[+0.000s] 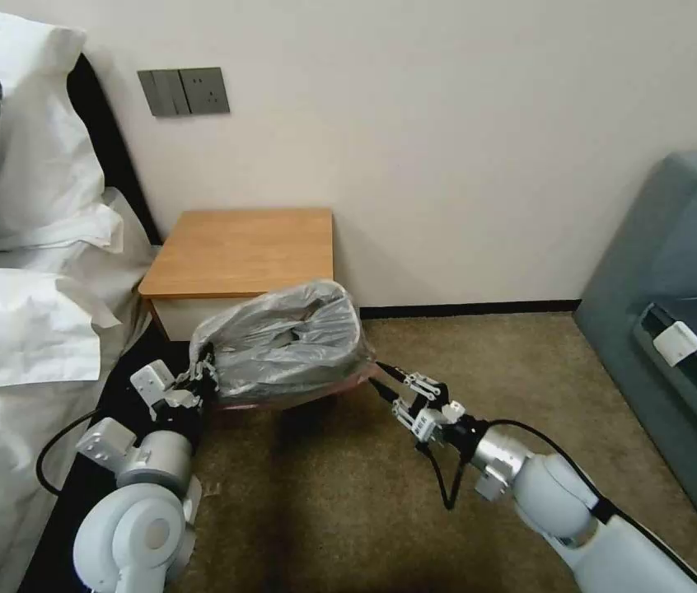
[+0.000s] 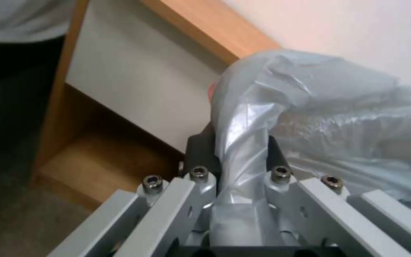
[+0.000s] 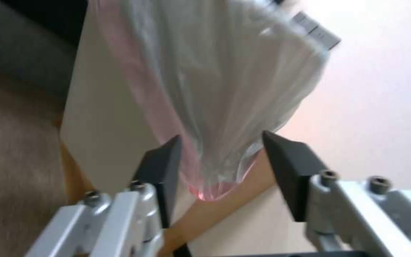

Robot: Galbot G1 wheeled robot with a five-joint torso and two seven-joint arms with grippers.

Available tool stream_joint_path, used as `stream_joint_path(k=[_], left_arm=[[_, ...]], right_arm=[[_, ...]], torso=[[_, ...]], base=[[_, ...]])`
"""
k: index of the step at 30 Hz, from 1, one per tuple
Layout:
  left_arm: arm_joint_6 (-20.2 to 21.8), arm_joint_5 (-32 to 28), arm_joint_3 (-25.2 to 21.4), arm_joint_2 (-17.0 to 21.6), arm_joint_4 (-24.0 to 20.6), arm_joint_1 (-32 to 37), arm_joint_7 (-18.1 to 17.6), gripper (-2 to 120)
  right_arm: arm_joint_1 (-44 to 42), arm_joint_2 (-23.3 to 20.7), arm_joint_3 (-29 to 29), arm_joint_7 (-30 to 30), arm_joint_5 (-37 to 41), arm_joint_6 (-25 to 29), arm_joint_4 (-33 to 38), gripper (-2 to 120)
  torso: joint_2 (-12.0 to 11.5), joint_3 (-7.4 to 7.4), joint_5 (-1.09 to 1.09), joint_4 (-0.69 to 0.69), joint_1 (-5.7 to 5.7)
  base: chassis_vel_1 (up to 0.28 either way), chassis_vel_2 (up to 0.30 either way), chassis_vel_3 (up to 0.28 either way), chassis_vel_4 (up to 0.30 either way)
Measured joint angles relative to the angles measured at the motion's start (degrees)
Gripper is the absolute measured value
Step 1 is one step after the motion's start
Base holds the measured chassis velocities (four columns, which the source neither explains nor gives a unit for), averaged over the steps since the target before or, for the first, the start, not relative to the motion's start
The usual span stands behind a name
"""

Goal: Pick up the garbage bag from the table and place it over the trash can.

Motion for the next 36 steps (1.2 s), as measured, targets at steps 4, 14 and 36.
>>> stream_joint_path(k=[4, 14, 36], left_arm=[[-0.5, 3.49, 0.34, 0.29, 1.08, -0.59, 0.3, 7], [-1.08, 11.36, 1.26, 2.71, 1.61, 0.98, 2.99, 7], [-5.85, 35.43, 6.14, 3.51, 3.76, 5.56, 8.97, 7]], right_arm=[[-1.95, 0.26, 2.37, 0.54, 2.95, 0.03, 2.93, 65], [1.65, -1.05, 0.32, 5.14, 17.75, -10.08, 12.44, 95], [25.76, -13.76, -23.05, 4.44, 50.52, -38.55, 17.52, 16]], torso=[[0.0, 0.0, 0.0, 0.01, 0.0], [0.0, 0.0, -0.01, 0.02, 0.0], [0.0, 0.0, 0.0, 0.0, 0.0]], base=[[0.0, 0.0, 0.0, 0.0], [0.0, 0.0, 0.0, 0.0], [0.0, 0.0, 0.0, 0.0]])
